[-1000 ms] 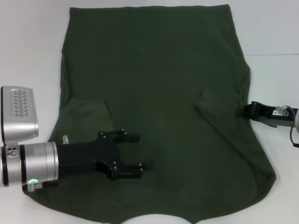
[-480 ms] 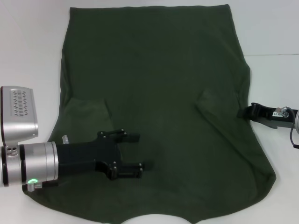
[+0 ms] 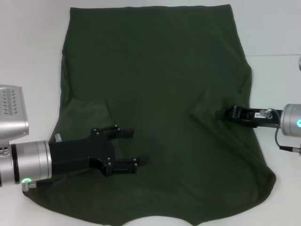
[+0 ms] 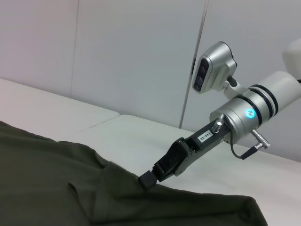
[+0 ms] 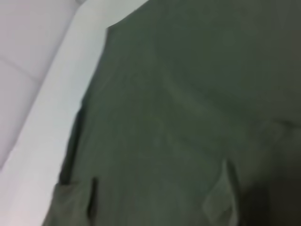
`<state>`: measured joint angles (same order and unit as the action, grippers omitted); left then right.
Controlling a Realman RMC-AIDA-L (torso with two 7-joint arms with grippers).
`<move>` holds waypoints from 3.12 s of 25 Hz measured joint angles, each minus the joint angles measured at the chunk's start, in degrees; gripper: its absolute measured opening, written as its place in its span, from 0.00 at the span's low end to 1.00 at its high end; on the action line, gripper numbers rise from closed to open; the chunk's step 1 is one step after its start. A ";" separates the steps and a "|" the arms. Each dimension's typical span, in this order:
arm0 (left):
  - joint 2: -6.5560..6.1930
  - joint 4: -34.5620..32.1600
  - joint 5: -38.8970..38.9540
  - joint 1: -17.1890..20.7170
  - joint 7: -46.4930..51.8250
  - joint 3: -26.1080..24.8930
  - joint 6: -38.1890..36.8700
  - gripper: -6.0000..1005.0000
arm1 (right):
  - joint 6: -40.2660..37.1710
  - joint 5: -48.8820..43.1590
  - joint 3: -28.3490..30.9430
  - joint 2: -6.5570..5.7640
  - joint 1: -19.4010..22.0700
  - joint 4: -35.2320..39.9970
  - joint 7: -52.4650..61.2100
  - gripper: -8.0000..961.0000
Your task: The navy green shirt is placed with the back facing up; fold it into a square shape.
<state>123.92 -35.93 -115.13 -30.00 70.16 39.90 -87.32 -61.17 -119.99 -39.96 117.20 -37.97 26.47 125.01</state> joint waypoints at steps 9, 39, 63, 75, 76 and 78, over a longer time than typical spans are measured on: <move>0.00 -0.02 0.00 0.12 0.04 0.00 -0.05 0.86 | -2.48 0.03 -0.03 1.00 -0.94 -0.09 -1.19 0.01; 0.11 -12.39 -1.89 11.74 10.66 -12.86 -8.83 0.85 | -18.96 14.35 2.73 2.65 5.79 -2.97 -31.22 0.91; -0.08 -15.50 -13.87 15.43 22.45 -25.92 -5.65 0.84 | -16.59 15.84 3.11 2.42 4.15 -4.50 -30.62 0.92; -0.09 -13.06 -16.33 15.61 23.91 -25.78 -3.52 0.84 | -16.60 15.84 3.31 2.24 4.13 -4.01 -30.62 0.91; -0.08 -13.01 -16.57 15.61 23.91 -25.76 -3.66 0.84 | -16.60 15.84 3.31 2.24 4.13 -4.01 -30.62 0.91; -0.04 -12.92 -16.98 15.60 23.89 -25.51 -3.86 0.84 | -16.65 15.84 3.31 2.24 4.13 -4.00 -30.62 0.91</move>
<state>123.88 -48.85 -132.12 -14.39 94.05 14.39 -91.18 -77.82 -104.15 -36.65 119.43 -33.84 22.48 94.39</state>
